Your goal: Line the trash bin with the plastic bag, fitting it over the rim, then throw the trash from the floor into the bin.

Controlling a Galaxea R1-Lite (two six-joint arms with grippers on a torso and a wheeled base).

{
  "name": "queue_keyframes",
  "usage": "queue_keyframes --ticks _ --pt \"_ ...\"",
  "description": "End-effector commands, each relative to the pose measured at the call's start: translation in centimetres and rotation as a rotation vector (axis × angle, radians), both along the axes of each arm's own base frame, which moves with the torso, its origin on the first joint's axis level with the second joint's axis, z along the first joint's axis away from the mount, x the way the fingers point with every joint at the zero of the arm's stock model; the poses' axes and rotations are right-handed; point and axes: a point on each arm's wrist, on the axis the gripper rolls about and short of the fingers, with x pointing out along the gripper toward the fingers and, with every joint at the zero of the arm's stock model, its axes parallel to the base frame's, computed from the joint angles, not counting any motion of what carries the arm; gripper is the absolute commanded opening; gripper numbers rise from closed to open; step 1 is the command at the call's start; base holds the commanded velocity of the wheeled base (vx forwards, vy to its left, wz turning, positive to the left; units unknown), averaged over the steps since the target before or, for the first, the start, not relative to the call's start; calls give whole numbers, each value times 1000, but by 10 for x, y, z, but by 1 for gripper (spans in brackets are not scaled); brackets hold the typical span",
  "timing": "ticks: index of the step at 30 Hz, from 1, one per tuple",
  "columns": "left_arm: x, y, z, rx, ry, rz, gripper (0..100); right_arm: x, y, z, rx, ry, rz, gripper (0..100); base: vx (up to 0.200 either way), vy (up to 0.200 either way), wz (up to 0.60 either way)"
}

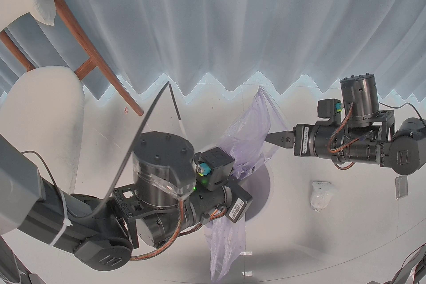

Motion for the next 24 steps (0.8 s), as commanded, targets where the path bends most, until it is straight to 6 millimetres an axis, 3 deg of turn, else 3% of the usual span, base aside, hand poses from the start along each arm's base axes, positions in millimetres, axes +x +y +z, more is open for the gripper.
queue_keyframes --ticks 1,11,12,24 --pt "-3 0 0 0 1 -13 0 1 5 -9 -12 27 11 0 0 0 0" --pt "-9 -2 -3 4 15 -51 0 -1 3 -11 -11 37 8 0 0 0 0" --pt "-10 -1 -4 5 21 -61 100 -3 2 -12 -15 40 7 0 0 0 0" --pt "-23 12 -1 -43 75 -54 100 -12 -10 -15 -25 53 -12 0 0 0 0"
